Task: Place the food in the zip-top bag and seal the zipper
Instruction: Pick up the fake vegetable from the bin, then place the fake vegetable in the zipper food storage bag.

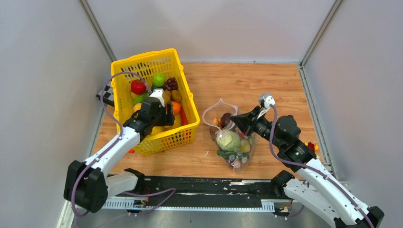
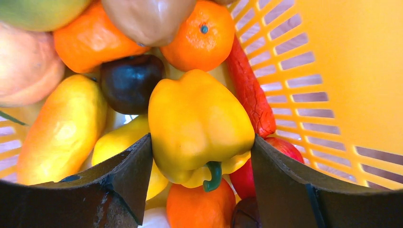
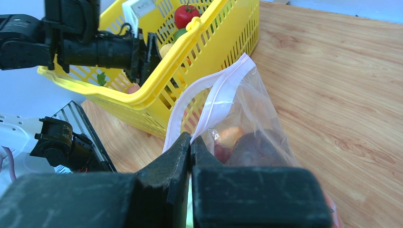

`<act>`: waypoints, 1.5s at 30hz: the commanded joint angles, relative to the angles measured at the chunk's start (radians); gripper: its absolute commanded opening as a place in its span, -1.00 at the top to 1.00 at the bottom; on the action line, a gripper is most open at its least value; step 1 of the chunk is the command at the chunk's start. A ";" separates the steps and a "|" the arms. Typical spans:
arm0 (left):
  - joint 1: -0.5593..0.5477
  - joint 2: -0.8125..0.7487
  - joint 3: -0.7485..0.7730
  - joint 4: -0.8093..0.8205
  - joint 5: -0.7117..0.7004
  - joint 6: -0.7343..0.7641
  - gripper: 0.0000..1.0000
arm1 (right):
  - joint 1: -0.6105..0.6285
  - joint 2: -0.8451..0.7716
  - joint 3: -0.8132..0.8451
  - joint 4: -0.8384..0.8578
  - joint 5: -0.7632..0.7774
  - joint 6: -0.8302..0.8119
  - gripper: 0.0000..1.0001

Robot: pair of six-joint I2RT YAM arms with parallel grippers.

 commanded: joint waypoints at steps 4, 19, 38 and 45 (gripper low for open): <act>0.003 -0.158 0.016 0.000 -0.006 -0.010 0.04 | 0.002 -0.008 0.032 0.037 0.005 -0.004 0.94; 0.002 -0.427 0.081 0.069 0.281 -0.104 0.04 | 0.003 -0.012 0.035 0.038 -0.008 0.005 0.94; -0.246 -0.391 0.088 0.314 0.345 -0.115 0.03 | 0.003 -0.005 0.035 0.049 -0.030 0.016 0.94; -0.349 -0.305 0.105 0.384 0.299 -0.114 0.03 | 0.003 -0.013 0.035 0.051 -0.046 0.017 0.94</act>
